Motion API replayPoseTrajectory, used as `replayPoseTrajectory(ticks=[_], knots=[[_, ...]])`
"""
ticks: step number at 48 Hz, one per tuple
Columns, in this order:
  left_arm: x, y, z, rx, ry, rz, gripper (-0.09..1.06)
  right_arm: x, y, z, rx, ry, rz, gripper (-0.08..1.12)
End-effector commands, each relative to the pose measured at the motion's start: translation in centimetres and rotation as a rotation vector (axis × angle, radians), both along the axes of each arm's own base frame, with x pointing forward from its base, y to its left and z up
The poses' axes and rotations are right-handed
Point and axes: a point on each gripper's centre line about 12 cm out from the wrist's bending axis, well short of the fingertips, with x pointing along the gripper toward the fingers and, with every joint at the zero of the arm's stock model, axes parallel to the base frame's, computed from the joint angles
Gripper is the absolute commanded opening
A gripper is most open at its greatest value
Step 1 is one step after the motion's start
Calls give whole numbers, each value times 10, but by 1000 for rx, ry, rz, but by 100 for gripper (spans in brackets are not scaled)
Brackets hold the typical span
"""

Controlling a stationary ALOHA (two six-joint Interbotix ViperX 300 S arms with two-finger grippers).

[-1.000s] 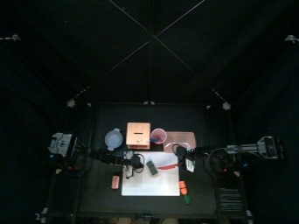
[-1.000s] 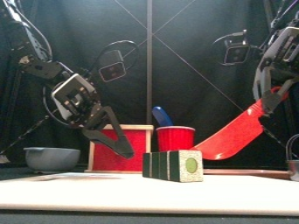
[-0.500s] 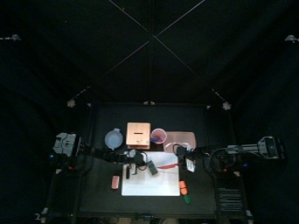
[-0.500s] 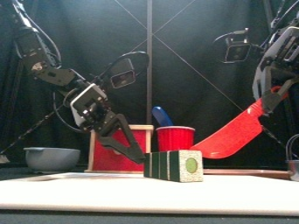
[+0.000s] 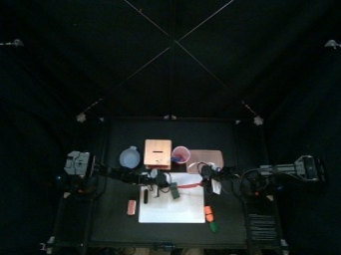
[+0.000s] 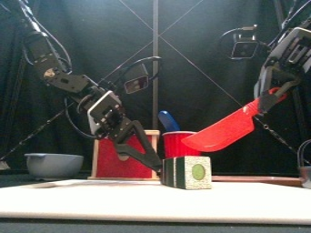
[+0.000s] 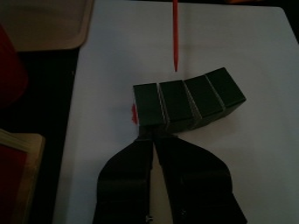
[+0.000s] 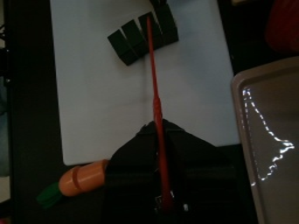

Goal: Place sushi on board then cut the sushi with the knife then place the pieces on the plate
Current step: Grasp knife edge with left hand

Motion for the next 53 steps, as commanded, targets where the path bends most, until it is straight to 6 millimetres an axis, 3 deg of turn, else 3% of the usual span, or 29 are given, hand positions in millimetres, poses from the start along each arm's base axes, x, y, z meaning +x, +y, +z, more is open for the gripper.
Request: replayPoseTrajectory(ticks=[1, 25, 41, 48, 53], knots=[[10, 7, 13, 9, -45, 7, 52, 2, -5, 8, -14, -42, -21, 40], [15, 22, 14, 35, -40, 13, 52, 6, -11, 11, -42, -113, -50, 40], [-20, 15, 66, 82, -85, -47, 55, 14, -13, 15, -57, -150, -59, 40], [-28, 14, 84, 90, -130, -50, 64, 20, -13, 15, -59, -154, -60, 40], [-29, 14, 85, 92, -133, -54, 72, 25, -14, 16, -66, -166, -63, 40]])
